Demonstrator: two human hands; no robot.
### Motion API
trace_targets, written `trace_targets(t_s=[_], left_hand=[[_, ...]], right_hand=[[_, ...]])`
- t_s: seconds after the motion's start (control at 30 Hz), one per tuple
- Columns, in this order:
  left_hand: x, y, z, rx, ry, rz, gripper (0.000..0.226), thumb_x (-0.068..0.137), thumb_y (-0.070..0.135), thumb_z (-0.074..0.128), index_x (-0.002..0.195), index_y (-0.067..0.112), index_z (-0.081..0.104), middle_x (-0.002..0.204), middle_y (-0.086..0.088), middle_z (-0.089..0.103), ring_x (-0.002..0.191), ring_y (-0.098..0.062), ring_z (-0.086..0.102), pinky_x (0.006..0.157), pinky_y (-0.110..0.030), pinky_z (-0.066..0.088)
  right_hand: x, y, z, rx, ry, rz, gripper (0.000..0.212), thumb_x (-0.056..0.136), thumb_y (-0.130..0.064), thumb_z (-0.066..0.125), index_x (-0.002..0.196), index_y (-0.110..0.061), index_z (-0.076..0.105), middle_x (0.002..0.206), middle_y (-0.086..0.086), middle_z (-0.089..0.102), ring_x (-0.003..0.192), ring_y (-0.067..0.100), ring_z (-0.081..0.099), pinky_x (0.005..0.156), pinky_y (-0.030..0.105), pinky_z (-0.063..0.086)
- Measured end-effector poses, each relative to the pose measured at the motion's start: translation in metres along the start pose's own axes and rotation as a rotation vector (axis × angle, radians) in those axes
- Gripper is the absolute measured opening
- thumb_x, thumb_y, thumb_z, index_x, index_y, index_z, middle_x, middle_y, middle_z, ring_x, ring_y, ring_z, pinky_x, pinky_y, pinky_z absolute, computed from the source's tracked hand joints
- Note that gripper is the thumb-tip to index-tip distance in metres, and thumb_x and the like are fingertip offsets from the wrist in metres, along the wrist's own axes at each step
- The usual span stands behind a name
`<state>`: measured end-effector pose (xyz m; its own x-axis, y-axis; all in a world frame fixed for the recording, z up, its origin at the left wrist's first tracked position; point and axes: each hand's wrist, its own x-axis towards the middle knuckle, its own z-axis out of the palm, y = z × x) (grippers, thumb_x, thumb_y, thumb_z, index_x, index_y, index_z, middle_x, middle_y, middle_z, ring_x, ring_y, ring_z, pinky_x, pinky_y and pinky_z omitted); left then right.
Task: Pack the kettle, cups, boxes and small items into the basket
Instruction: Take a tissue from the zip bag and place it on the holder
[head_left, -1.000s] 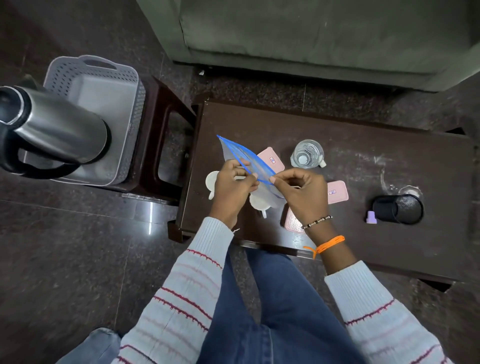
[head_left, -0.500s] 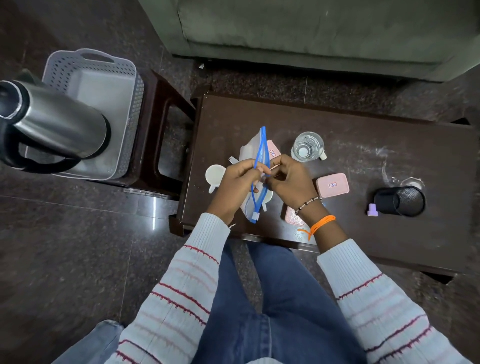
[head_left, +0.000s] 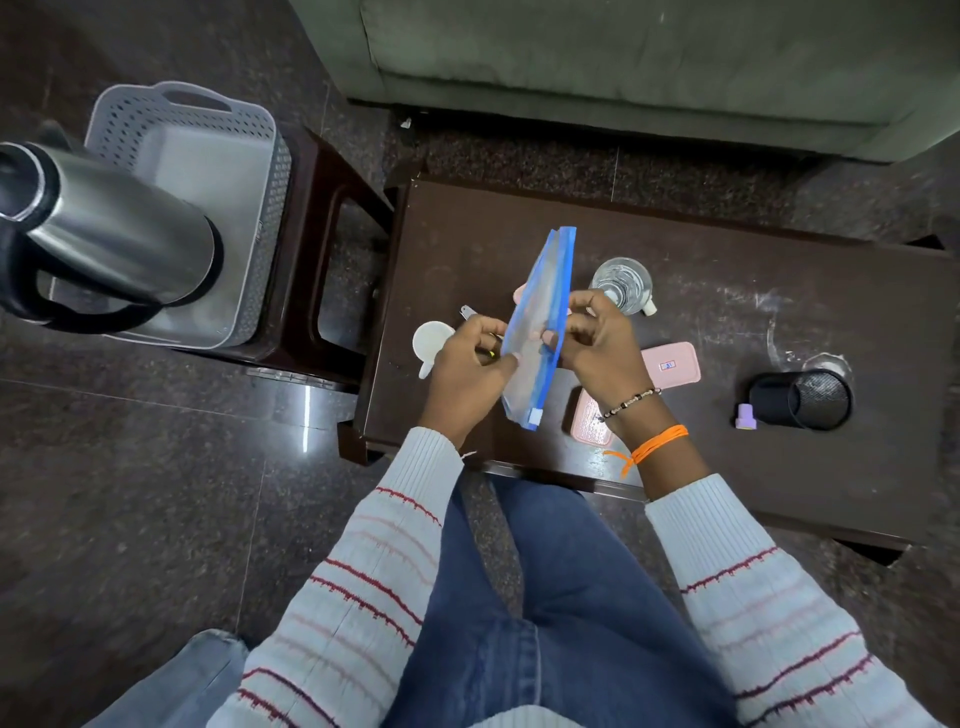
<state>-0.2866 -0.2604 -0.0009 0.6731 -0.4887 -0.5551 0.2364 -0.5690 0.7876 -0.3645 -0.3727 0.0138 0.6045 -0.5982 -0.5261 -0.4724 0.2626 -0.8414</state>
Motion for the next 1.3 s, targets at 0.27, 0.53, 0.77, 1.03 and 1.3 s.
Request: trace_targets(t_s=[0.27,0.53,0.77,1.03,1.3], left_hand=[[0.004,0.005,-0.012,-0.049,0.248,0.098,0.027,0.078,0.007,0.057,0.071,0.033,0.056,0.071,0.0,0.059,0.064,-0.014,0.055,0.062,-0.032,0.051],[-0.003,0.011,-0.004,-0.034,0.133,0.185,0.009,0.081,0.011,0.06,0.088,0.016,0.061,0.066,0.013,0.057,0.057,0.0,0.053,0.053,-0.008,0.042],[-0.004,0.014,-0.001,-0.015,0.164,0.236,0.014,0.08,0.004,0.056,0.085,0.016,0.06,0.068,0.007,0.056,0.057,-0.004,0.049,0.055,-0.01,0.042],[-0.005,0.012,-0.001,-0.015,0.102,0.212,0.011,0.084,0.002,0.057,0.094,0.006,0.061,0.083,-0.006,0.062,0.07,-0.012,0.057,0.062,-0.015,0.048],[-0.006,0.013,0.001,-0.024,0.068,0.193,0.009,0.086,0.005,0.057,0.095,0.005,0.061,0.09,-0.011,0.066,0.072,-0.01,0.058,0.06,-0.009,0.046]], right_hand=[[-0.007,-0.003,-0.015,-0.752,0.26,-0.303,0.05,0.063,0.015,0.055,0.107,-0.006,0.044,0.115,0.018,0.042,0.08,0.038,0.053,0.064,0.046,0.048],[-0.026,0.001,-0.012,-1.572,0.055,-0.711,0.023,0.056,-0.007,0.069,0.077,-0.017,0.072,0.099,0.001,0.071,0.107,0.035,0.062,0.089,0.04,0.05],[-0.033,-0.013,-0.017,-1.565,-0.477,-0.464,0.031,0.071,-0.019,0.055,0.096,-0.007,0.069,0.103,0.007,0.068,0.124,0.033,0.043,0.112,0.04,0.024],[-0.012,0.003,-0.011,-1.116,-0.566,-0.229,0.041,0.095,-0.04,0.033,0.123,-0.015,0.051,0.121,0.016,0.058,0.11,0.036,0.054,0.09,0.042,0.045],[0.004,0.025,0.004,-1.475,-0.476,-0.162,0.033,0.095,-0.021,0.038,0.12,-0.005,0.052,0.125,0.018,0.056,0.116,0.037,0.053,0.092,0.041,0.046]])
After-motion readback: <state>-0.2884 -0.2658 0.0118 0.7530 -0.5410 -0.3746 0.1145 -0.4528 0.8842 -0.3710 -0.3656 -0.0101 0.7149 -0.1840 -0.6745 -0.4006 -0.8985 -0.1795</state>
